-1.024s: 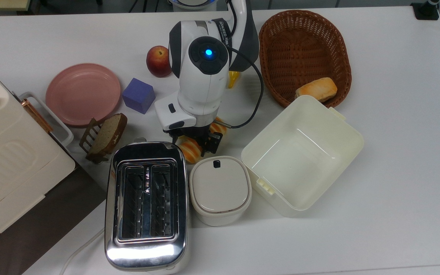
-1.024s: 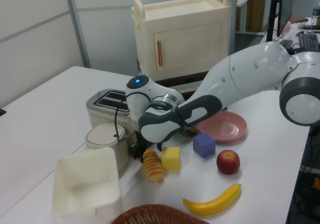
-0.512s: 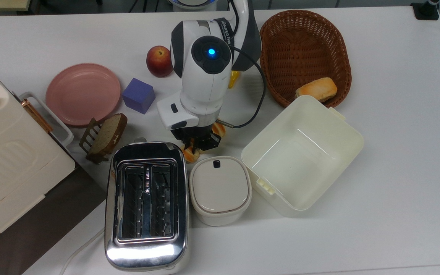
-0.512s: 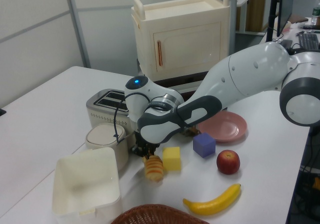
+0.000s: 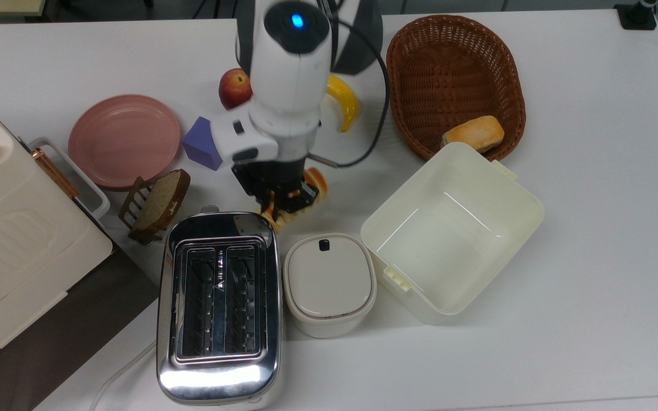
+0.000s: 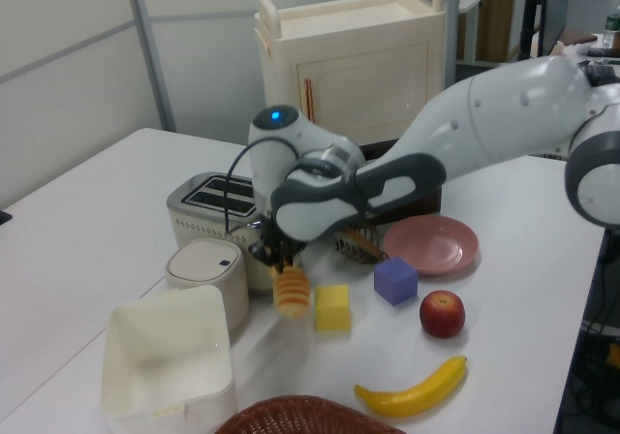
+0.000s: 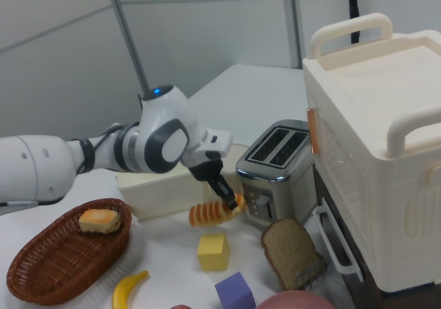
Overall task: Put the bread in the basket
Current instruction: 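Close the gripper on the orange striped bread and lift it, then carry the held bread over to the wicker basket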
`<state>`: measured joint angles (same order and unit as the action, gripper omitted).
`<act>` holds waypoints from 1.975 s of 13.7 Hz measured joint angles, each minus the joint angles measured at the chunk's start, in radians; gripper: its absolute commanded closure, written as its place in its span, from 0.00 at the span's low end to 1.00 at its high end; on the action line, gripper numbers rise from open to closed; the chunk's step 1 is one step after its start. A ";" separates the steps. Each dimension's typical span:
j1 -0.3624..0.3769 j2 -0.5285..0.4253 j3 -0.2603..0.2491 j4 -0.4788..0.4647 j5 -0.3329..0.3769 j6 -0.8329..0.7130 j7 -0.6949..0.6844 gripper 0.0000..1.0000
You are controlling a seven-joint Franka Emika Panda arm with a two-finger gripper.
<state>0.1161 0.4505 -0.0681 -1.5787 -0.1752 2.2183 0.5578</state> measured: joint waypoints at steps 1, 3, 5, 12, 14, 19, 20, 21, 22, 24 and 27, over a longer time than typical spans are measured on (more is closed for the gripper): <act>-0.004 -0.018 0.000 -0.002 0.000 -0.010 0.000 0.84; -0.009 -0.046 0.000 -0.004 0.000 -0.023 0.000 0.84; -0.010 -0.076 0.001 -0.005 0.000 -0.077 0.000 0.84; -0.006 -0.178 0.109 -0.009 0.000 -0.301 0.000 0.84; -0.004 -0.196 0.145 -0.010 0.000 -0.347 0.000 0.84; 0.059 -0.239 0.170 -0.015 0.000 -0.468 -0.024 0.84; 0.075 -0.253 0.171 -0.021 0.000 -0.491 -0.032 0.84; 0.090 -0.268 0.171 -0.031 0.000 -0.511 -0.038 0.84; 0.108 -0.289 0.172 -0.046 0.000 -0.535 -0.041 0.84; 0.145 -0.308 0.173 -0.077 0.002 -0.558 -0.045 0.84; 0.202 -0.308 0.210 -0.108 0.003 -0.578 -0.046 0.84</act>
<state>0.3184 0.1425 0.1421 -1.6870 -0.1724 1.6398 0.5113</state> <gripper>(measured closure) 0.837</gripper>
